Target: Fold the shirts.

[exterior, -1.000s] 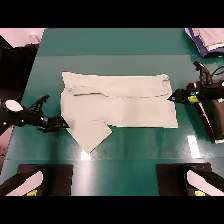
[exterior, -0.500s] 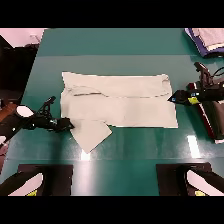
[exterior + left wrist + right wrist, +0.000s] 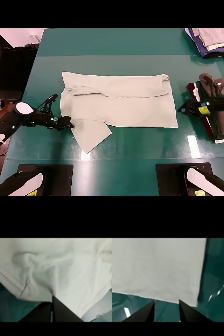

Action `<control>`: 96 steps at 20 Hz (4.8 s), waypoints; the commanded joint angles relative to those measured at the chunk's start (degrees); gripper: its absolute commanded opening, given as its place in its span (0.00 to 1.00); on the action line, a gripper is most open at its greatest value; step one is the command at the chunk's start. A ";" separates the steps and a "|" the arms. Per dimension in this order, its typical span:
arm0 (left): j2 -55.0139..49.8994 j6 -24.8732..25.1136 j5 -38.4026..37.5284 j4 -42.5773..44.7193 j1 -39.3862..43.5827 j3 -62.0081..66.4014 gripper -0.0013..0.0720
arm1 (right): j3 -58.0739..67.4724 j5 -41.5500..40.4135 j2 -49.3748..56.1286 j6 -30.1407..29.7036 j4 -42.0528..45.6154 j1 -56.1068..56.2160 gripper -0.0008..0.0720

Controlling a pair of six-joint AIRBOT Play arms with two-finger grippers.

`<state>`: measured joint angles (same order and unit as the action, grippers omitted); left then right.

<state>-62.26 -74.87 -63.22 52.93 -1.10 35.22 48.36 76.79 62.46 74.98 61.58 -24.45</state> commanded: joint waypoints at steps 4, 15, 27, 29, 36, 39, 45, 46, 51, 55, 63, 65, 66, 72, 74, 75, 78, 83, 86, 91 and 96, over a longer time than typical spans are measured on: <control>0.07 0.31 -1.75 -0.02 0.04 2.29 0.05 | -12.72 -5.27 0.35 -4.66 -0.63 -12.28 0.49; 0.07 0.31 -2.49 0.42 0.04 2.29 0.05 | -13.22 -9.31 7.10 -6.51 -6.01 -3.17 0.12; 15.50 -4.70 -30.51 0.94 0.07 3.91 0.05 | -13.22 11.39 -19.63 0.63 12.04 -8.87 0.03; 15.50 -4.63 -32.17 -1.51 0.04 4.07 0.05 | -13.22 11.69 -23.43 0.70 11.89 -8.87 0.03; 15.30 -4.24 -10.43 0.52 0.04 15.91 0.05 | -7.17 6.86 -19.45 0.66 0.79 -8.74 0.03; 15.21 -4.26 -1.01 3.02 0.04 17.86 0.05 | -0.20 5.60 -12.68 0.66 0.90 -8.48 0.03; 8.33 -4.17 8.76 3.28 0.04 17.88 0.05 | 10.67 -0.59 1.70 1.11 1.09 2.97 0.03; 6.60 -4.17 10.45 3.28 0.04 17.86 0.05 | 12.35 -2.03 4.00 1.55 1.07 4.68 0.03; -1.11 -4.31 17.66 3.21 0.04 17.88 0.05 | 20.55 -5.29 15.82 4.72 0.94 10.99 0.03; -4.90 -8.02 23.76 2.86 -0.26 18.62 0.75 | 26.62 -11.21 24.00 5.14 -5.70 13.70 0.84; -4.83 -6.58 7.26 3.65 -0.59 23.15 0.42 | 25.44 2.49 25.79 -3.17 -8.59 3.87 0.84; -4.83 -4.55 4.31 3.48 -0.42 23.10 0.06 | 21.20 3.26 25.81 -4.83 -8.66 -0.04 0.84; -4.83 -4.61 3.54 3.39 -0.42 23.10 0.06 | 18.91 2.56 25.81 -6.19 -9.27 -1.51 0.84; -4.87 -4.63 3.13 3.21 -0.42 23.10 0.06 | 12.46 -3.56 26.58 -11.28 -11.13 -5.11 0.84; -4.87 -4.63 3.13 3.21 -0.42 23.10 0.06 | 12.50 -2.84 28.30 -12.09 -11.19 -4.00 0.84; -4.87 -4.63 3.04 3.19 -0.42 23.10 0.06 | 12.52 -2.58 29.22 -12.74 -11.74 -3.10 0.84; -4.87 -4.63 2.62 3.23 -0.42 23.10 0.06 | 12.61 -1.86 31.50 -15.56 -17.84 -0.26 0.84; -4.87 -4.63 2.32 3.19 -0.42 23.10 0.05 | 12.70 -4.96 32.04 -16.17 -20.22 3.02 0.52; -5.22 -4.63 2.14 3.19 1.42 23.10 0.05 | 14.97 -3.28 32.02 -17.27 -20.09 3.28 0.03; -11.10 -4.66 5.38 1.88 12.87 25.68 0.05 | 23.45 5.90 28.04 -13.09 -19.96 4.26 0.03; -26.60 -4.66 7.28 0.22 24.35 40.92 0.05 | 35.87 11.54 21.86 -5.60 -20.00 12.00 0.03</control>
<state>-81.28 -79.50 -57.17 53.95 17.26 68.82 78.08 84.68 87.24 64.95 41.89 -16.21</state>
